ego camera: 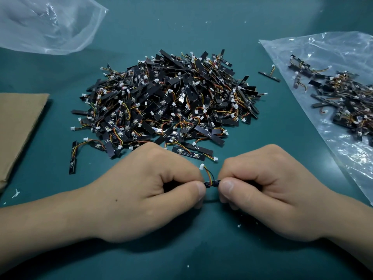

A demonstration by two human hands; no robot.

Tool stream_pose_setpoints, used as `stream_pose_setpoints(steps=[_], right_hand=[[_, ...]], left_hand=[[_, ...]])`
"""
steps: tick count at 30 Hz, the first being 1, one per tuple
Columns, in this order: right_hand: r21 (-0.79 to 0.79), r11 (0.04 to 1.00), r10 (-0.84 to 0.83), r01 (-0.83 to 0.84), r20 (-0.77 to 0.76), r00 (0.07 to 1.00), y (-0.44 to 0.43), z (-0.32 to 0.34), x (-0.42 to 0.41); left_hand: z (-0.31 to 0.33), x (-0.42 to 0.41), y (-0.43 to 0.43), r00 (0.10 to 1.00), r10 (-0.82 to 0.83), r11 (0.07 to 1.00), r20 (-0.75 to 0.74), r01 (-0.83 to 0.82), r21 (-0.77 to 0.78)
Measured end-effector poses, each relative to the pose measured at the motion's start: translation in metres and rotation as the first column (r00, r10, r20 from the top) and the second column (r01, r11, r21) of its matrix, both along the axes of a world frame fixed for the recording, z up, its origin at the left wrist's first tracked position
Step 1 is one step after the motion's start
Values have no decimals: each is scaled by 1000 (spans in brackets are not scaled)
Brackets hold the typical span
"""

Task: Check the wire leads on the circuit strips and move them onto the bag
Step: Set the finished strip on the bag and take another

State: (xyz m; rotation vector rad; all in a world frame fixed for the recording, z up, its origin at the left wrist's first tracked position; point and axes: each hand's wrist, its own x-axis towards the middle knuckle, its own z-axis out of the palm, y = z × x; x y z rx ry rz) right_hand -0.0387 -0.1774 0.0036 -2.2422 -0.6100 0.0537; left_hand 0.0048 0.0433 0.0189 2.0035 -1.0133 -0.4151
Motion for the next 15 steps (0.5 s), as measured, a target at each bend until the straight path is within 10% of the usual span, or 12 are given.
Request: stream_pose_setpoints(steps=[15], right_hand=[[-28, 999, -40, 41, 36, 999, 2, -2, 0]], left_hand=[[1, 2, -2, 995, 40, 998, 86, -44, 48]])
